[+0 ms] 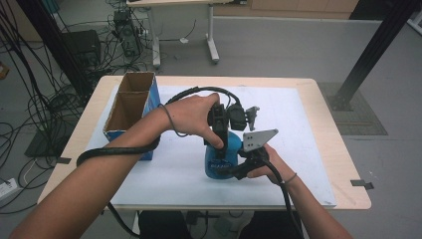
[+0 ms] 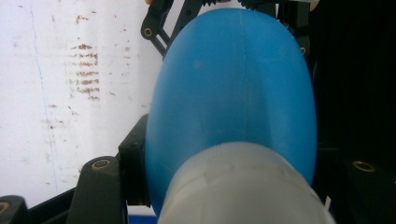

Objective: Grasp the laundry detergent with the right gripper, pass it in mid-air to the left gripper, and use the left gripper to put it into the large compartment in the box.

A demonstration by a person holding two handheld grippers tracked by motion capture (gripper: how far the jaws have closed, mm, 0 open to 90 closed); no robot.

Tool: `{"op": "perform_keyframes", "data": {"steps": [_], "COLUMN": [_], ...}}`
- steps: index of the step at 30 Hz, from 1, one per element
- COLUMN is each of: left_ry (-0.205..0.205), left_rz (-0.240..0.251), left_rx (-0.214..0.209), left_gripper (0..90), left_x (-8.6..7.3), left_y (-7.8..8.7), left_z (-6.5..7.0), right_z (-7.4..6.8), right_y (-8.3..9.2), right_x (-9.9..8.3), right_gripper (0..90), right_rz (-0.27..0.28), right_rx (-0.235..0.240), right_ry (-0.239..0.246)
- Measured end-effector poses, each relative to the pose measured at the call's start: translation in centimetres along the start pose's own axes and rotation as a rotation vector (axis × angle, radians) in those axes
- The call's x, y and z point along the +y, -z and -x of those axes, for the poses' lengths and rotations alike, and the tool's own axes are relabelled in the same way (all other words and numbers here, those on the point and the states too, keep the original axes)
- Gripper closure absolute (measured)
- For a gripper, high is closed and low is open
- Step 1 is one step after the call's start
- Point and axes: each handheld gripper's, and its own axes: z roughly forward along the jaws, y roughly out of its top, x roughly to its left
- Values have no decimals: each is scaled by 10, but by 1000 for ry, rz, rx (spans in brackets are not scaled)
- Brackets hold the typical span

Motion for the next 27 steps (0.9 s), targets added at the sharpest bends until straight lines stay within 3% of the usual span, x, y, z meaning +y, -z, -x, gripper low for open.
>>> {"op": "perform_keyframes", "data": {"steps": [27], "left_ry": [17], "left_rz": [4], "left_rx": [-7], "left_gripper": [376], "left_x": [-3], "left_y": [3], "left_z": [-1], "right_z": [1], "right_y": [0], "right_x": [5], "right_gripper": [410], "right_rz": [-5], "right_rx": [7], "right_ry": [6]}}
